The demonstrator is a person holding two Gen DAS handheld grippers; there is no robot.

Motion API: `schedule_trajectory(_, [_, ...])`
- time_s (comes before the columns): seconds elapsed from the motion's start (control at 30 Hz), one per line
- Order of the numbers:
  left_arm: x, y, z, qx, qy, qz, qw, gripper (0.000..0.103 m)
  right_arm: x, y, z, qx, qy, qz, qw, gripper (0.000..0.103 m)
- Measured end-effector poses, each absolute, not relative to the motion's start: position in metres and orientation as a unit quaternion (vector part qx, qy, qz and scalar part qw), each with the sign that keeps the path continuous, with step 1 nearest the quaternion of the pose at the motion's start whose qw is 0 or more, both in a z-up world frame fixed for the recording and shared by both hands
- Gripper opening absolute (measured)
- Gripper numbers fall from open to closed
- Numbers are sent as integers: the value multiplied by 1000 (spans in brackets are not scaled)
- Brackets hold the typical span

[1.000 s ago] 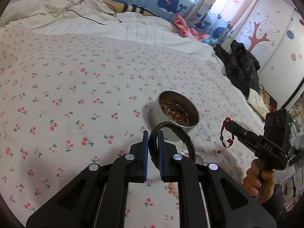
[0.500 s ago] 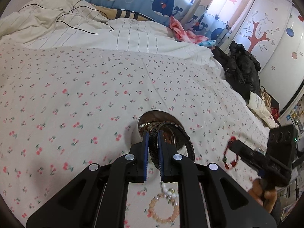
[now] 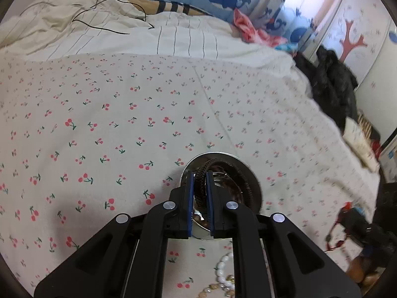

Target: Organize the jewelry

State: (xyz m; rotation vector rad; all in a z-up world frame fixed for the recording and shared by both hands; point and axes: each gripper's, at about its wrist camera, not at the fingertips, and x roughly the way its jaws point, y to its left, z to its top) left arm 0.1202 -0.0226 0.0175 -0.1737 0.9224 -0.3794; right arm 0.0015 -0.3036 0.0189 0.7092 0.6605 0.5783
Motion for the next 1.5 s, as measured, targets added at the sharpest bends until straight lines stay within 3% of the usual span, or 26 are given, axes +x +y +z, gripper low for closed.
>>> schedule_trajectory(0.1, [124, -30, 11, -58, 454, -173, 872, 11, 2, -303, 18, 334, 314, 273, 846, 8])
schedule_trajectory(0.23, [122, -31, 12, -51, 454, -178, 872, 21, 4, -301, 15, 330, 321, 271, 845, 8])
schedule_trajectory(0.33, [112, -25, 18, -29, 440, -161, 883, 42, 6, -296, 13, 330, 325, 273, 844, 8])
schedule_trajectory(0.47, [94, -3, 24, -44, 432, -161, 886, 50, 15, -287, 14, 333, 329, 281, 838, 8])
schedule_trajectory(0.87, [57, 55, -3, -107, 449, -166, 872, 52, 86, -225, 7, 307, 368, 261, 838, 9])
schedule_trajectory(0.9, [57, 55, -3, -108, 448, -168, 871, 52, 92, -221, 2, 284, 382, 239, 846, 11])
schedule_trajectory(0.97, [55, 53, -3, -102, 449, -172, 871, 55, 97, -223, -7, 252, 396, 194, 861, 42])
schedule_trajectory(1.2, [42, 38, -7, -75, 456, -184, 867, 56, 52, -265, 11, 211, 351, 154, 899, 53])
schedule_trajectory(1.5, [6, 11, -27, -25, 474, -214, 854, 57, -8, -267, -25, 140, 424, 144, 883, 54])
